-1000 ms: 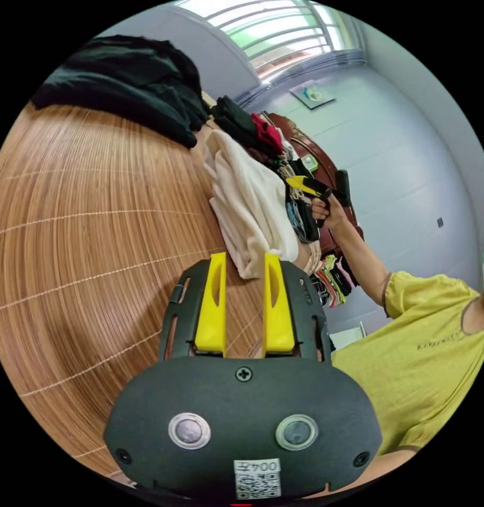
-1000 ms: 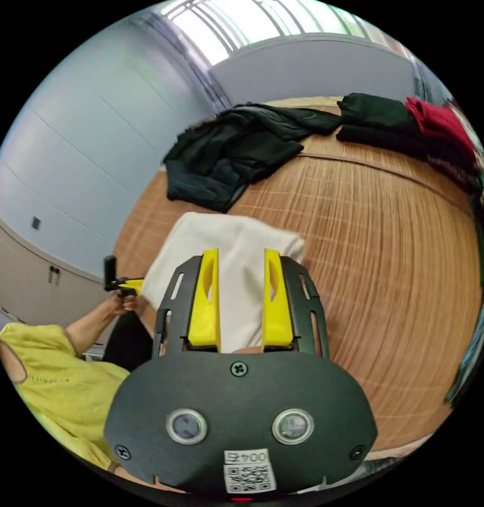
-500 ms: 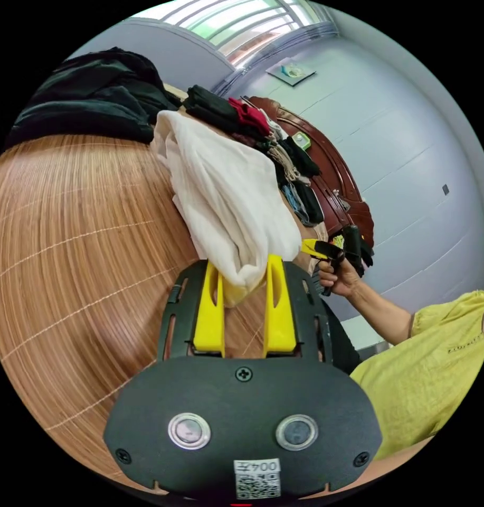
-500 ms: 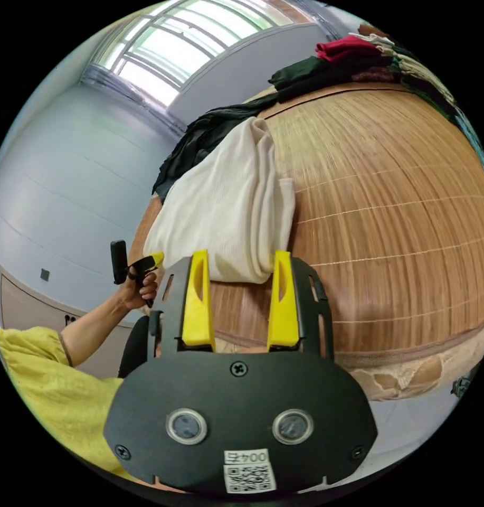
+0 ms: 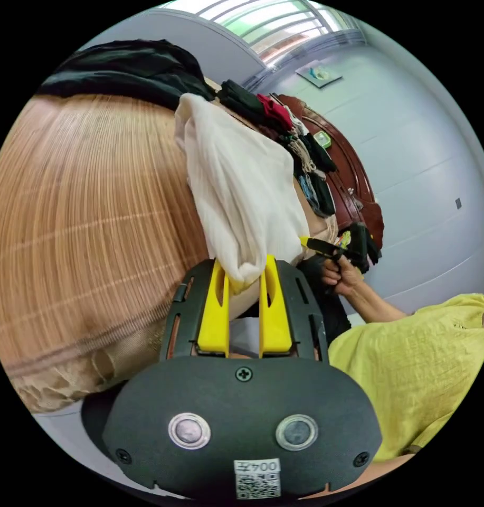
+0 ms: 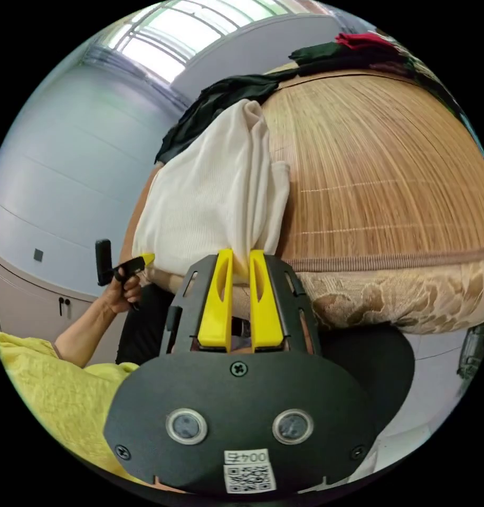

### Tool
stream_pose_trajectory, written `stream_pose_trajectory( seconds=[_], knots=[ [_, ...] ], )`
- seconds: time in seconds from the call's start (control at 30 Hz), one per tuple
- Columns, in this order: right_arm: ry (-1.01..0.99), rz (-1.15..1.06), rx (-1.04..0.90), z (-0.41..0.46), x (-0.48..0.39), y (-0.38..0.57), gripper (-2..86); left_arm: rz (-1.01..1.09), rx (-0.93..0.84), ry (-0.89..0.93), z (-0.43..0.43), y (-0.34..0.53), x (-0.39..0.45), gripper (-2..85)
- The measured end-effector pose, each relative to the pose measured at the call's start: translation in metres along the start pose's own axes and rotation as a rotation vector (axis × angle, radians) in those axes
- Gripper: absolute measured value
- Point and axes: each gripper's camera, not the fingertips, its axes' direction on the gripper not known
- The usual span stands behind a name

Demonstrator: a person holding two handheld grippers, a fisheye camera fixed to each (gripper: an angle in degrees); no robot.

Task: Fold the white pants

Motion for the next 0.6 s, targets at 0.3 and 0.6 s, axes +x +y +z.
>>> stream_pose_trajectory(
  seconds=[0.3, 0.6],
  knots=[
    [0.105, -0.019, 0.122, -0.037, -0.006, 0.044, 9.5, -0.028, 0.264, -0.139, -0.029, 0.062, 0.034, 11.3],
    [0.179, -0.072, 0.224, -0.039, -0.016, 0.095, 7.1, 0.036, 0.413, -0.194, -0.038, 0.109, 0.09, 7.1]
  ],
)
